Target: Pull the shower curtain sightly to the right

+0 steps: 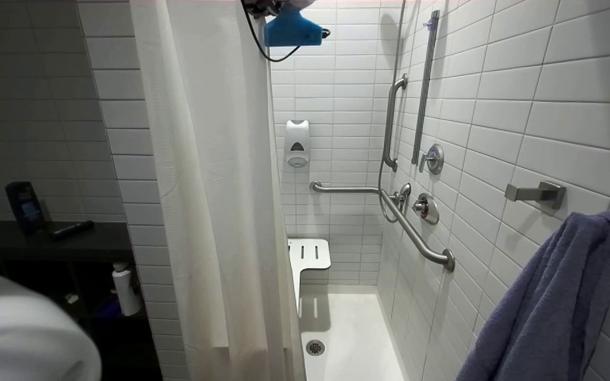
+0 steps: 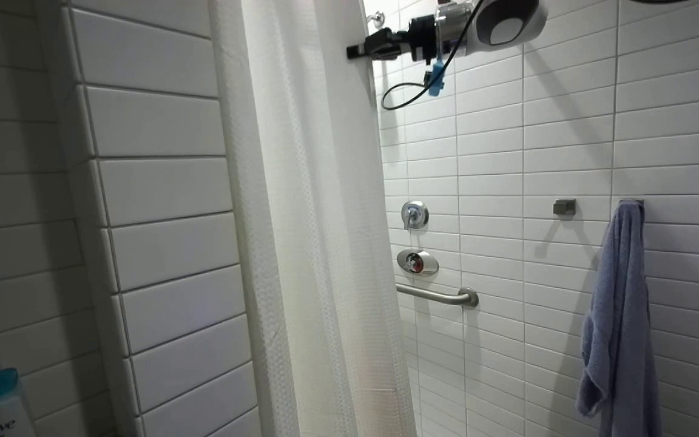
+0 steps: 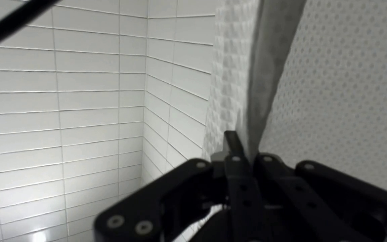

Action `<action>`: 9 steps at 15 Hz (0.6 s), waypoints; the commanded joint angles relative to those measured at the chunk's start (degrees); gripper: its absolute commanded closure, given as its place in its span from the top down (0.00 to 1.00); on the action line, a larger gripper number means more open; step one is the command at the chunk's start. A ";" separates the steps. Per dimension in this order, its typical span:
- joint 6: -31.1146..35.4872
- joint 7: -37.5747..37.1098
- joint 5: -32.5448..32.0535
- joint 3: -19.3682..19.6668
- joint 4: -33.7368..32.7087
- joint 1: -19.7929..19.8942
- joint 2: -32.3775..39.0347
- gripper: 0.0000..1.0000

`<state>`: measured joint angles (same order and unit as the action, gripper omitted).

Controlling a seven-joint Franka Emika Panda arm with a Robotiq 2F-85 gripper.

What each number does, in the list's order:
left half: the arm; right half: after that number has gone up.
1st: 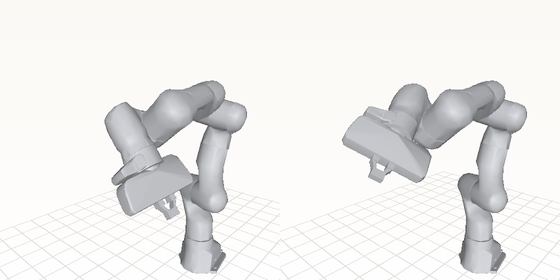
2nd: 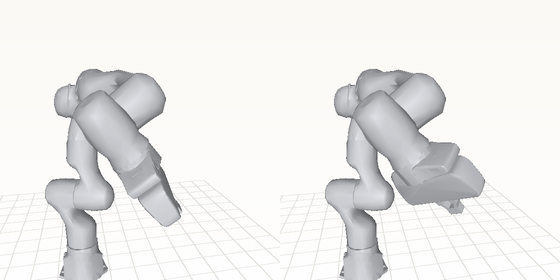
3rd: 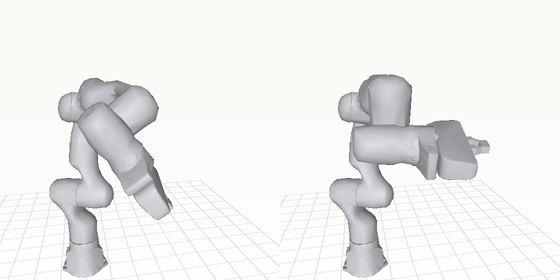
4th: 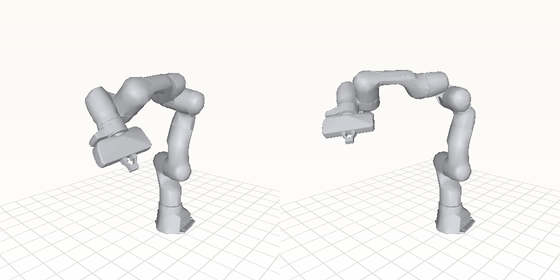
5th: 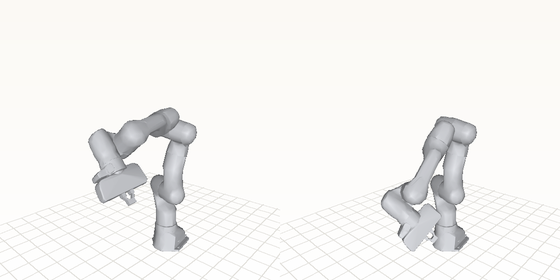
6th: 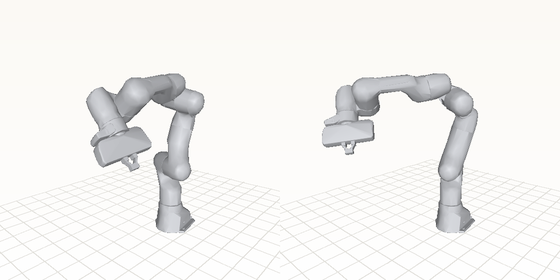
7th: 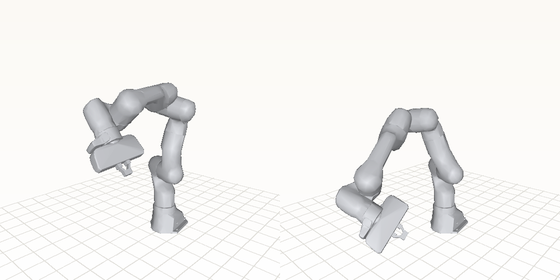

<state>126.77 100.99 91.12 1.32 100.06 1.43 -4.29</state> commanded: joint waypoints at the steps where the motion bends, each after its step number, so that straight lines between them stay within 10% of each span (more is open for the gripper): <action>1: 0.27 -0.36 1.96 1.19 -3.72 0.95 2.35 0.01; 9: 4.03 -0.11 8.04 2.93 -6.24 2.69 4.65 0.01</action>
<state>128.65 100.96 96.26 4.02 96.74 3.84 -1.11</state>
